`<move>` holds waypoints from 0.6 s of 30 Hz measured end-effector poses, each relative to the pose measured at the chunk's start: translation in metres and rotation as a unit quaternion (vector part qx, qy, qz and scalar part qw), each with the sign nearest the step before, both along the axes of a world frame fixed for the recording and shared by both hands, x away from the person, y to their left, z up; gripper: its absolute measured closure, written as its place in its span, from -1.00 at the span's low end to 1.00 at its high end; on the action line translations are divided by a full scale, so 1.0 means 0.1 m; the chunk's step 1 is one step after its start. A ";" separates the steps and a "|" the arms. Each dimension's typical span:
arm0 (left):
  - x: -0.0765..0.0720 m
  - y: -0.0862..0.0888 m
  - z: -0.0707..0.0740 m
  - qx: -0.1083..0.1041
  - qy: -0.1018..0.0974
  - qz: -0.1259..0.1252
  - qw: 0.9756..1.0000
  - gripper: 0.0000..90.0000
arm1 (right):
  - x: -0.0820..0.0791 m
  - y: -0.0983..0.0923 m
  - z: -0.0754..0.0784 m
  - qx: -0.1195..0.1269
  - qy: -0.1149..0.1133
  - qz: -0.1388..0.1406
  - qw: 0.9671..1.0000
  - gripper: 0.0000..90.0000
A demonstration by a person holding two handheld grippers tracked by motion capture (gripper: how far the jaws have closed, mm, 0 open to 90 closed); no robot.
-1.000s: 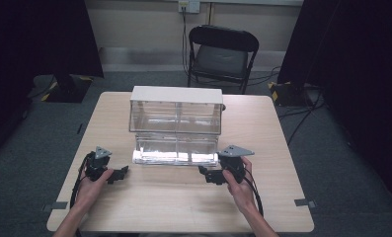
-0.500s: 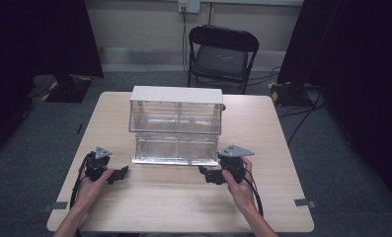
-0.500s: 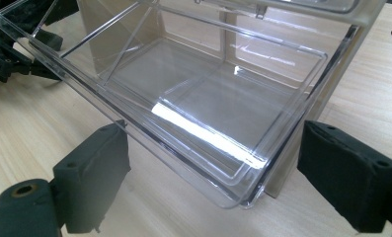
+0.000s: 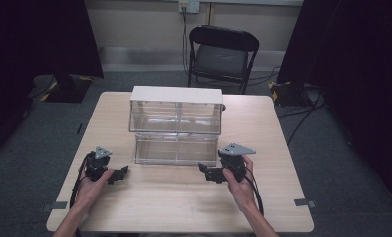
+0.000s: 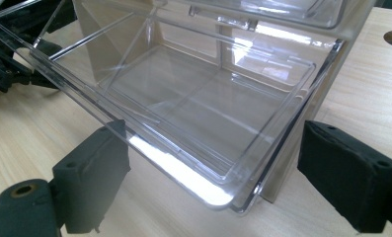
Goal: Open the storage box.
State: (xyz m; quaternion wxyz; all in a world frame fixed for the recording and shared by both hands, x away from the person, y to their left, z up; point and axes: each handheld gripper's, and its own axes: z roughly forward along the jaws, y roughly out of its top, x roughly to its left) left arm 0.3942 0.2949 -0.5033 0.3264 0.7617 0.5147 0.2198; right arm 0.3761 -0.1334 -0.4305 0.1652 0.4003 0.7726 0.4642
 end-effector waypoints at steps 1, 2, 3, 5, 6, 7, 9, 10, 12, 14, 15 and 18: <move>0.00 0.00 0.00 0.000 0.000 0.000 1.000 -0.92 | 0.00 0.00 0.01 0.001 -0.001 0.000 1.000 -0.74; 0.00 0.00 0.00 0.000 0.000 0.000 1.000 -0.92 | 0.00 0.00 0.01 0.004 -0.002 0.001 1.000 -0.74; 0.00 0.00 0.00 0.000 0.000 0.000 1.000 -0.92 | 0.00 0.00 0.02 0.003 -0.003 0.000 1.000 -0.74; 0.00 0.00 0.00 0.000 0.000 0.000 1.000 -0.92 | 0.00 0.00 0.02 0.007 -0.001 0.001 1.000 -0.74; 0.00 0.00 0.00 0.000 0.000 0.000 1.000 -0.92 | 0.01 -0.01 0.03 0.007 -0.002 0.002 1.000 -0.75; 0.00 0.00 0.00 0.000 0.000 0.000 1.000 -0.92 | 0.01 -0.01 0.03 0.007 -0.001 0.003 1.000 -0.76; 0.00 0.00 0.00 0.000 0.000 0.000 1.000 -0.92 | 0.01 -0.01 0.05 0.010 -0.001 0.003 1.000 -0.76; 0.00 0.00 0.00 0.000 0.000 0.000 1.000 -0.92 | 0.02 -0.01 0.05 0.010 -0.002 0.003 1.000 -0.76; 0.00 0.00 0.00 0.000 0.000 0.000 1.000 -0.92 | 0.02 -0.01 0.05 0.009 -0.001 0.004 1.000 -0.78; 0.00 0.00 0.00 0.000 0.000 0.000 1.000 -0.92 | 0.02 -0.01 0.04 0.010 0.000 0.004 1.000 -0.78; 0.00 0.00 0.00 0.000 0.000 0.000 1.000 -0.92 | 0.02 -0.01 0.05 0.008 -0.001 0.002 1.000 -0.78; 0.00 0.00 0.00 0.000 0.000 0.000 1.000 -0.92 | 0.03 -0.01 0.06 0.007 -0.001 -0.001 1.000 -0.78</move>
